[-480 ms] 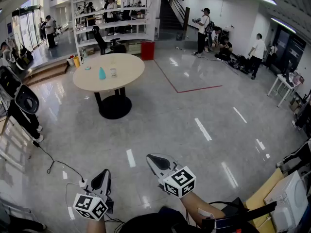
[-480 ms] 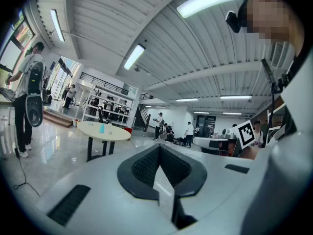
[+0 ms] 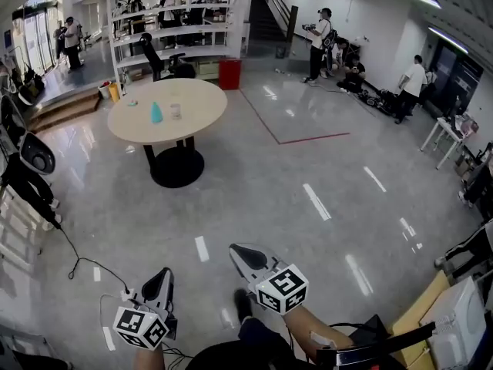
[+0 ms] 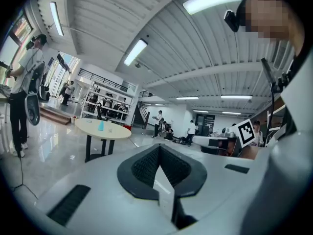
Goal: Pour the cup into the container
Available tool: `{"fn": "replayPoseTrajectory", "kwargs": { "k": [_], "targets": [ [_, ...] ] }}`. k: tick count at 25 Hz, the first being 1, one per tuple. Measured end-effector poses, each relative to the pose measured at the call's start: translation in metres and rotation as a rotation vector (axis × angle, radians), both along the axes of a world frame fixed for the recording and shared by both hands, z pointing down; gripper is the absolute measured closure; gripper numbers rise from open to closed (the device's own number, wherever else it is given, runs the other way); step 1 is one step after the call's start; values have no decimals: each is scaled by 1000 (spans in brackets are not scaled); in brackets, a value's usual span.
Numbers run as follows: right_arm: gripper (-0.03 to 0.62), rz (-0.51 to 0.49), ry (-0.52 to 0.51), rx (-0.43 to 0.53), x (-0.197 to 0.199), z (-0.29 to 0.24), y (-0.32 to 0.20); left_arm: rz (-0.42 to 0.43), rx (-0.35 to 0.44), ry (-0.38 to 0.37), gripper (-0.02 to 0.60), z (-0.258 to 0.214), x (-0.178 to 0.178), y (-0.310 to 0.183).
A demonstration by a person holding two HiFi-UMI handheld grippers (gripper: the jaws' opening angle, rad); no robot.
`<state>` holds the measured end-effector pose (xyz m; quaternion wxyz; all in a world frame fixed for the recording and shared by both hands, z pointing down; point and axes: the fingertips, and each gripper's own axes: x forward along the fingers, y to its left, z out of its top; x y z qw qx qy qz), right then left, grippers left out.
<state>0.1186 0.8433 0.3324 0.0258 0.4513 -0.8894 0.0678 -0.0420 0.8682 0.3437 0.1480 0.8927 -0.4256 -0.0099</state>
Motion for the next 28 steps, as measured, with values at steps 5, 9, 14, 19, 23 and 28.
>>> {"fn": "replayPoseTrajectory", "kwargs": {
  "k": [5,9,14,19,23,28],
  "targets": [
    [587,-30,-7,4,10,0,-59,-31,-18,-5,586,6,10,-56],
    [587,-66,-24,6,22,1,-124,-61,-10,-13,586,1,23,-118],
    [586,-93,-26,19,50,0,-212,-82,-7,-20,586,2,50,-207],
    [588,-100,-35,9,76,3,-282,-82,1,-47,586,-7,75,-272],
    [586,-114,-51,4,87,4,-325,-94,-23,-75,586,-7,85,-312],
    [586,-103,-52,-7,79,9,-374,-65,-38,-73,586,-2,82,-365]
  ]
}}
